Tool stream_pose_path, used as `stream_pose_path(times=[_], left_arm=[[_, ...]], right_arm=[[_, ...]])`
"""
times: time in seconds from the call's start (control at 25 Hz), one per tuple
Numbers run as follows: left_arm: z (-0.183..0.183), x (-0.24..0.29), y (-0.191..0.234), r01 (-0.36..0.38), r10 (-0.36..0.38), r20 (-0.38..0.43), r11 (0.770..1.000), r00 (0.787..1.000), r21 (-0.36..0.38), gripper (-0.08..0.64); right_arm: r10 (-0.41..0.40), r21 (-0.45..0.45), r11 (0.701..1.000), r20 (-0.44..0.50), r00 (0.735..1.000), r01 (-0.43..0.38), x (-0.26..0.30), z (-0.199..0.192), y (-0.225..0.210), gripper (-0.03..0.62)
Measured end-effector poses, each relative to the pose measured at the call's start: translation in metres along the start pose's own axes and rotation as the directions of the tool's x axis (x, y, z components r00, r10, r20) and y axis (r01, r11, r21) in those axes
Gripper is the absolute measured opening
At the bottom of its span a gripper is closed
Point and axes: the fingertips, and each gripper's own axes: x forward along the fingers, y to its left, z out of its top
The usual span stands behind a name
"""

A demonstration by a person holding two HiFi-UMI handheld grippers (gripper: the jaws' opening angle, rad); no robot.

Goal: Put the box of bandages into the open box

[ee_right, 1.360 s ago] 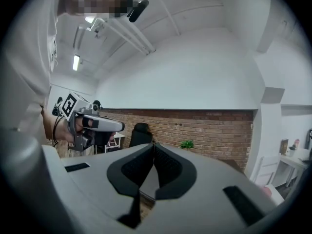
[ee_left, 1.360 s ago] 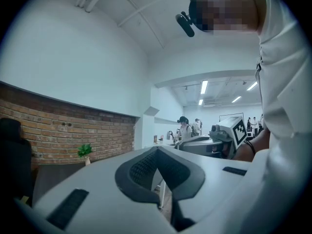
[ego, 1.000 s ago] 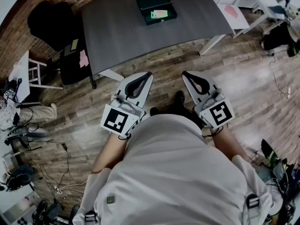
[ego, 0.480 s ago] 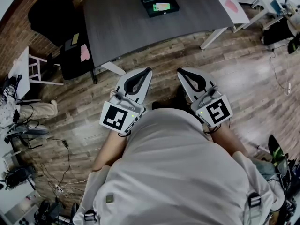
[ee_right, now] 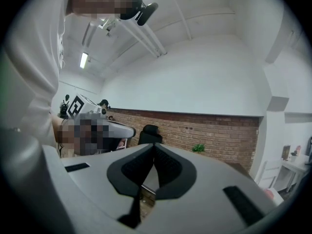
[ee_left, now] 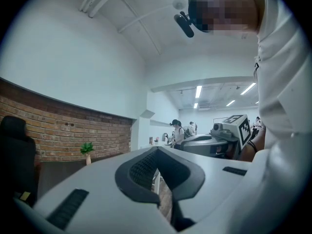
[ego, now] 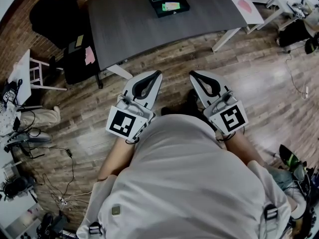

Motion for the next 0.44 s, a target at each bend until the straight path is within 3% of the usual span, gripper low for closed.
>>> stream_pose_path(times=[0.44], left_arm=[[0.001,0.014,-0.010,0.011,-0.011,-0.005,1.000,1.000,-0.001,0.015]], right_arm=[[0.003,0.008,1.000,-0.005,1.000,-0.003,-0.009,-0.001,-0.008,0.021]])
